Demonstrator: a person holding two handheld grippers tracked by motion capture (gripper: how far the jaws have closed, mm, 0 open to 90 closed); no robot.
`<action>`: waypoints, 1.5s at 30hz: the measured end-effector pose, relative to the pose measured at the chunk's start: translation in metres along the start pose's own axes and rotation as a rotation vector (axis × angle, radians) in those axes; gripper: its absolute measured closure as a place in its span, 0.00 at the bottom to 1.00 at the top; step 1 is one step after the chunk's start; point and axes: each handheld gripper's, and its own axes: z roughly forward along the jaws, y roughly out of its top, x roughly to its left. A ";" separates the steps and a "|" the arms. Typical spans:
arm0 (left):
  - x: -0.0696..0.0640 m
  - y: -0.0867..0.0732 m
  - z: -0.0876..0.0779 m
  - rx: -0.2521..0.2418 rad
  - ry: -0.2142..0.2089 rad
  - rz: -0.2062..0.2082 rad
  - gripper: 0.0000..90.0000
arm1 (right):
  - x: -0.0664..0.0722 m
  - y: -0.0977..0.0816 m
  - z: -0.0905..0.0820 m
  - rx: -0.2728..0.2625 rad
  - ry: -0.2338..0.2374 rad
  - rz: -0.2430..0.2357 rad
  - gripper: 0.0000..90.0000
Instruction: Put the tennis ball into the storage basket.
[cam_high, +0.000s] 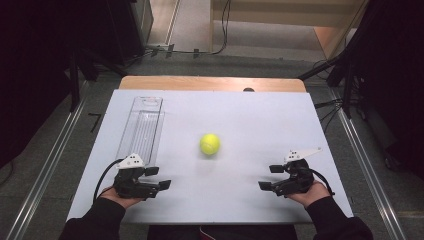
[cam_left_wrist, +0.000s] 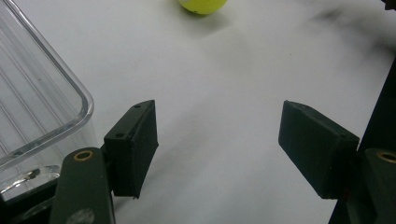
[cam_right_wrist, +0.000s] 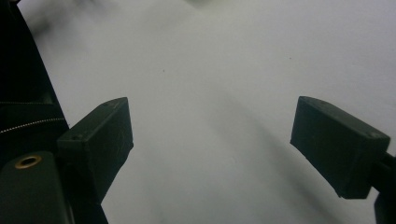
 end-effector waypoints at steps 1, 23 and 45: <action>0.000 0.000 0.000 0.000 -0.001 0.004 0.32 | 0.001 0.000 0.001 0.001 -0.002 0.001 0.12; -0.002 0.000 0.002 -0.016 -0.010 0.015 0.26 | -0.003 -0.001 -0.005 -0.009 -0.009 0.000 0.12; -0.001 0.000 0.001 -0.006 -0.012 0.002 0.26 | -0.005 0.000 -0.005 -0.010 -0.013 -0.003 0.12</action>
